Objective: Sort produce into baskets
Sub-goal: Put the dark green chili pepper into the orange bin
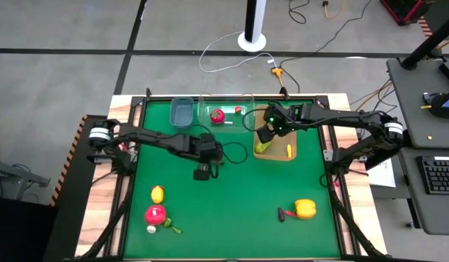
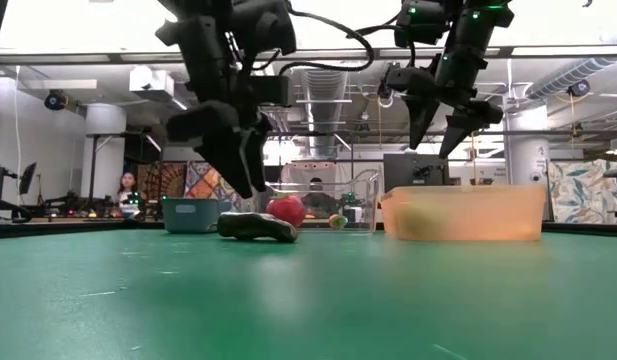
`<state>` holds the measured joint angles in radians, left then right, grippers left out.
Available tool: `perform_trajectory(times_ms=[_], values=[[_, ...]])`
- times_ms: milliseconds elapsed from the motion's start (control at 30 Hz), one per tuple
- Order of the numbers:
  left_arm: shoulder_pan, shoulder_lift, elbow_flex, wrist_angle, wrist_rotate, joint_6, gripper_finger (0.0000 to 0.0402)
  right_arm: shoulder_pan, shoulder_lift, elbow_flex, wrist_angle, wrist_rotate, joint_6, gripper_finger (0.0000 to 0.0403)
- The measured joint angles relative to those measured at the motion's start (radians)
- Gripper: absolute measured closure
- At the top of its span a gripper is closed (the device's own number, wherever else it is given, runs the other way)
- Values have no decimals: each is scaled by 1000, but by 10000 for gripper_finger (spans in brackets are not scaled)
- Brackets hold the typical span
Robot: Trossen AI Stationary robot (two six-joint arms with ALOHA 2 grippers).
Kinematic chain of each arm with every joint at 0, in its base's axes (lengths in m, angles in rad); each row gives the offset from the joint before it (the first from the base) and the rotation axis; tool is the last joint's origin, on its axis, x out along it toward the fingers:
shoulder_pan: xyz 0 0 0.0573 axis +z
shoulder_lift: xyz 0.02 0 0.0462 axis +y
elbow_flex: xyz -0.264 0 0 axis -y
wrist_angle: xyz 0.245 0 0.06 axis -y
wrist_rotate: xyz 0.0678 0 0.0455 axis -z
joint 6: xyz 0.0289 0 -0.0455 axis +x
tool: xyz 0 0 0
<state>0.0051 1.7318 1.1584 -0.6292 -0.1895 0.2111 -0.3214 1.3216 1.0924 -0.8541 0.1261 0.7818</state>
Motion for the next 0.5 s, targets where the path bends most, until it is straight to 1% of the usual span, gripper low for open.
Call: perform_trajectory(times_ms=[67,233,433,500], values=[[18,13,0,-1,21,40,170,0,0,0,0,0,0,119],[57,28,-8,3,23,99,168,0,0,0,0,-1,-8,117],[92,28,-9,17,77,127,168,0,0,0,0,0,-16,119],[100,28,-12,19,79,131,168,0,0,0,0,0,-17,119]])
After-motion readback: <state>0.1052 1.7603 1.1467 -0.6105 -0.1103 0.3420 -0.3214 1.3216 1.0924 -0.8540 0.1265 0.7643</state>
